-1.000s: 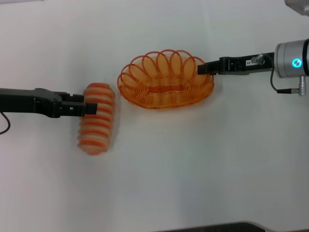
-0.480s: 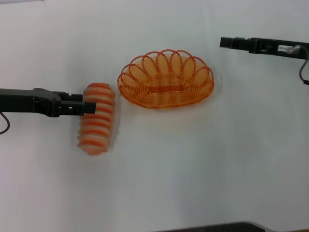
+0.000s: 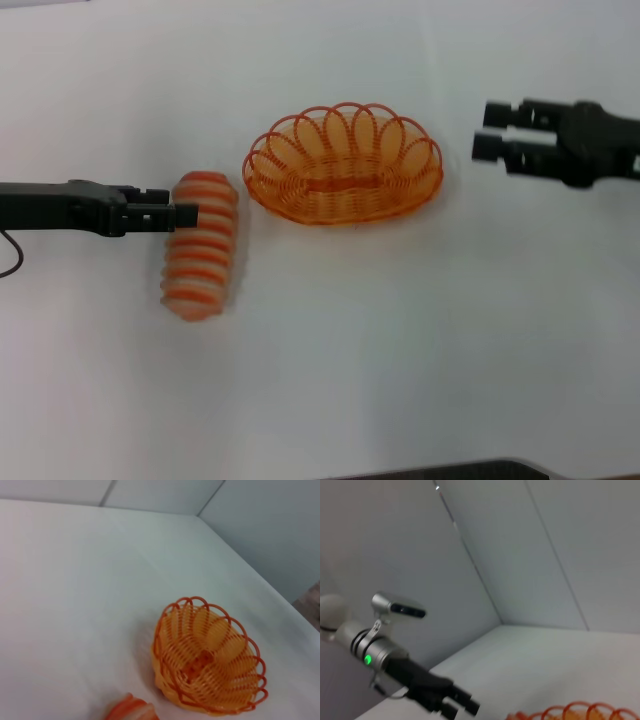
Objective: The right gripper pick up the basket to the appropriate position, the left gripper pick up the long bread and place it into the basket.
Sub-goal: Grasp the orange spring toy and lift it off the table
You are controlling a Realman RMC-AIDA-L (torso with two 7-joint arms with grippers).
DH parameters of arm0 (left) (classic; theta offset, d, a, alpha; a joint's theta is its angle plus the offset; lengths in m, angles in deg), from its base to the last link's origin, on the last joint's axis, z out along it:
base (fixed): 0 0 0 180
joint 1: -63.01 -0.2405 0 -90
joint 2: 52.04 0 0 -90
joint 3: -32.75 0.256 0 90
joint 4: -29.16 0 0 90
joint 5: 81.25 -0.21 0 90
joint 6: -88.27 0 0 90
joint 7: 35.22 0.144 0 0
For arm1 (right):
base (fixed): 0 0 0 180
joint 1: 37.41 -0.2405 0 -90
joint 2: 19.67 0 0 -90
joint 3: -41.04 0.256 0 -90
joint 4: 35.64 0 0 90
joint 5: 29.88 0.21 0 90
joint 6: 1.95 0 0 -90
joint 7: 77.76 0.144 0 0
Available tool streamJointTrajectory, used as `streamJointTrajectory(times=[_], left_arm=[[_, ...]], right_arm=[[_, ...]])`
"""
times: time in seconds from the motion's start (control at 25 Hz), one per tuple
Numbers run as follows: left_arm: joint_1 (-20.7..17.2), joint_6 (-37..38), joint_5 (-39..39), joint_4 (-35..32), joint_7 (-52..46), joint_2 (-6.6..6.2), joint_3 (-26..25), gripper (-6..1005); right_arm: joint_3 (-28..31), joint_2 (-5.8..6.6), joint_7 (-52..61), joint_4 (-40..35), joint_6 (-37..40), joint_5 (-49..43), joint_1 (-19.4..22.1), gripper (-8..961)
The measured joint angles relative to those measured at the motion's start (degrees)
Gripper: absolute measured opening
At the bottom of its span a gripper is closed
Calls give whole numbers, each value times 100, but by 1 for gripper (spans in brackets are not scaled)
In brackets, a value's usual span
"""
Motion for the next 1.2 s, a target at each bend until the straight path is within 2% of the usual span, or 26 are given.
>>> streamJointTrajectory(times=[0.2, 0.4, 0.56, 0.68, 0.8, 0.88, 1.0, 1.2], left_arm=[[-31, -83, 59, -139, -180, 42, -82, 642], [-47, -63, -16, -1099, -1203, 255, 220, 636], [-167, -76, -400, -2423, -2539, 452, 1318, 630], [-181, 32, -830, -3252, -3619, 508, 2283, 626], [-102, 83, -1134, -3684, -4552, 531, 3115, 622], [-75, 29, -1194, -3687, -4736, 537, 3323, 620], [66, -337, -1341, -3322, -5137, 556, 3915, 616], [177, -704, -1423, -2886, -5403, 558, 4279, 609]], right_arm=[[191, 10, -136, -20, 143, -162, 194, 676], [420, -49, -307, 23, 4, -171, 223, 676], [416, -77, -352, 23, -97, -178, 184, 676], [405, -89, -370, 23, -158, -179, 138, 676], [413, -91, -403, 21, -195, -178, 127, 676], [418, -100, -441, 22, -230, -171, 123, 676], [424, -110, -468, 21, -266, -160, 108, 676], [426, -116, -478, 23, -267, -161, 78, 676]])
